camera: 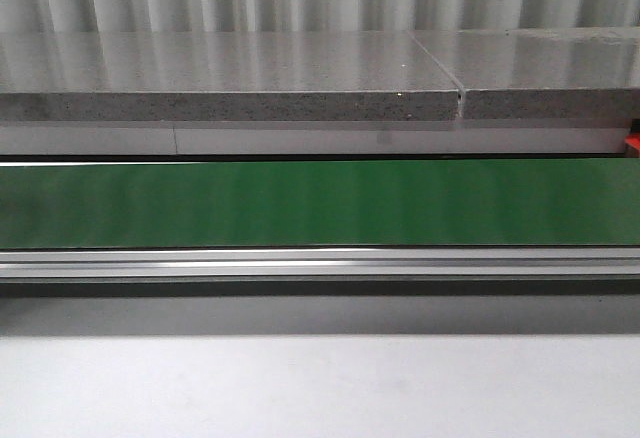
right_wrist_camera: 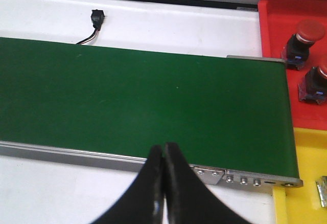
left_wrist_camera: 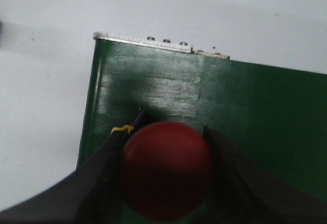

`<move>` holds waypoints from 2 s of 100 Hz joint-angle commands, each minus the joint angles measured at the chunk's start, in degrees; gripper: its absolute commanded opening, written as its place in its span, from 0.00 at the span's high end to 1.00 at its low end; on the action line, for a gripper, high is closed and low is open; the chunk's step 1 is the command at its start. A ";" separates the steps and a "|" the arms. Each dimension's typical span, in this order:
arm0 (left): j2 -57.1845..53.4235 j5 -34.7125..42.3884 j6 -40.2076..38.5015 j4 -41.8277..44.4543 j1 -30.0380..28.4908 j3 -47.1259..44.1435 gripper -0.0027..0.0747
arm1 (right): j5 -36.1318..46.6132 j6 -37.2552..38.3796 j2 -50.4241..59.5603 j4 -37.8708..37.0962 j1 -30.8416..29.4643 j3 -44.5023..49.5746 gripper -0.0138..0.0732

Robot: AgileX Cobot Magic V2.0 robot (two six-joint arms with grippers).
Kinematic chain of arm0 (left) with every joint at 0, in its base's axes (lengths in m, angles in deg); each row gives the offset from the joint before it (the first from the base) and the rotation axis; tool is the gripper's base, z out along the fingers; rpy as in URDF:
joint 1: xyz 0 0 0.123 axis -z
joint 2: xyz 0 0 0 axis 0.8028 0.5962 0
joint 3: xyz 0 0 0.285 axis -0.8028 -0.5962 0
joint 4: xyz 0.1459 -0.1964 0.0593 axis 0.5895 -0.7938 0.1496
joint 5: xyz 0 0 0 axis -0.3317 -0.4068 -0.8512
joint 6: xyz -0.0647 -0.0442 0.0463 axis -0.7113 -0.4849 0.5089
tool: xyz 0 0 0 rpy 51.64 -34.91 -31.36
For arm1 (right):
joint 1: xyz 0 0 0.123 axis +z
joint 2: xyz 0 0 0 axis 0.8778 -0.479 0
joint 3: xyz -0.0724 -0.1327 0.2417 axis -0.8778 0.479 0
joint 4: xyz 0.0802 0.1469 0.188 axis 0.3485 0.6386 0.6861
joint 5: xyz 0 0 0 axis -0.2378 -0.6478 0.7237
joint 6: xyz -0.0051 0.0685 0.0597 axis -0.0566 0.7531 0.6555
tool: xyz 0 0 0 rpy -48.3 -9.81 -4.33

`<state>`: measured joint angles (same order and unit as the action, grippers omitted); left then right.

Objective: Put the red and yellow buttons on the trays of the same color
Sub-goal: 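Grasp the red push button with the left gripper and lower it onto the conveyor, then open the left gripper and move it to the yellow push button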

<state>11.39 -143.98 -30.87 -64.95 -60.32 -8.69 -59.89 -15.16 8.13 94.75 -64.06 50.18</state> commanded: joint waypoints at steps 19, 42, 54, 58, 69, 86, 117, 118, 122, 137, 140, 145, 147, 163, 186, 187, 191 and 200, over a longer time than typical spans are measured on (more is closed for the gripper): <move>-1.38 2.72 0.89 -0.81 0.39 -1.41 0.99 | 3.35 -0.39 0.24 -0.14 -0.02 -1.90 0.92; -1.38 3.20 3.22 -1.50 0.39 -2.38 0.85 | 3.28 -0.39 0.24 -0.14 -0.02 -1.90 0.92; -1.38 3.08 3.32 -1.97 0.39 -2.38 0.55 | 3.28 -0.39 0.24 -0.14 -0.02 -1.90 0.92; -1.38 2.95 3.91 -2.40 0.39 -2.38 0.43 | 3.28 -0.39 0.24 -0.14 -0.02 -1.90 0.92; -1.38 1.85 6.17 -5.49 0.39 -2.38 0.19 | 3.28 -0.39 0.24 -0.14 -0.02 -1.90 0.92; -1.38 1.74 6.23 -5.97 1.04 -1.25 0.15 | 3.28 -0.39 0.24 -0.14 -0.02 -1.90 0.92; -1.48 1.74 6.23 -5.97 -1.03 9.53 0.15 | 3.28 -0.39 0.24 -0.14 -0.02 -1.90 0.92; -1.48 1.74 6.23 -5.97 -1.34 9.98 0.15 | 3.28 -0.39 0.24 -0.14 -0.02 -1.90 0.92; -1.48 2.24 6.23 -5.97 -2.24 11.02 0.15 | 3.28 -0.39 0.24 -0.14 -0.02 -1.90 0.92; -0.78 3.74 4.91 -5.97 -8.79 11.66 0.15 | 3.28 -0.39 0.24 -0.14 -0.02 -1.90 0.92; -0.25 3.60 4.49 -6.14 -10.47 11.66 0.15 | 3.28 -0.39 0.24 -0.14 -0.02 -1.90 0.92; 0.91 3.33 4.50 -6.50 -12.18 11.66 0.15 | 3.28 -0.39 0.24 -0.14 -0.02 -1.90 0.92; 1.27 3.33 4.50 -6.70 -12.93 11.66 0.15 | 3.28 -0.39 0.24 -0.14 -0.02 -1.90 0.92; 5.88 5.98 4.50 -7.67 -16.34 11.66 0.15 | 3.28 -0.39 0.24 -0.14 -0.02 -1.90 0.92; 12.70 8.07 4.50 -7.67 -19.24 12.90 0.15 | 3.28 -0.39 0.24 -0.14 -0.02 -1.90 0.92; 13.19 8.07 4.50 -7.67 -19.22 12.93 0.15 | 3.28 -0.39 0.24 -0.14 -0.02 -1.90 0.92; 14.31 8.07 4.50 -7.67 -19.36 13.69 0.15 | 3.28 -0.39 0.24 -0.14 -0.02 -1.90 0.92; 17.14 8.47 4.50 -7.67 -19.36 15.87 0.15 | 3.28 -0.39 0.24 -0.14 -0.02 -1.90 0.92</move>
<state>29.40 -138.02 -25.77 -71.20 -79.47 3.76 -59.93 -15.29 8.22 94.66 -64.06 50.18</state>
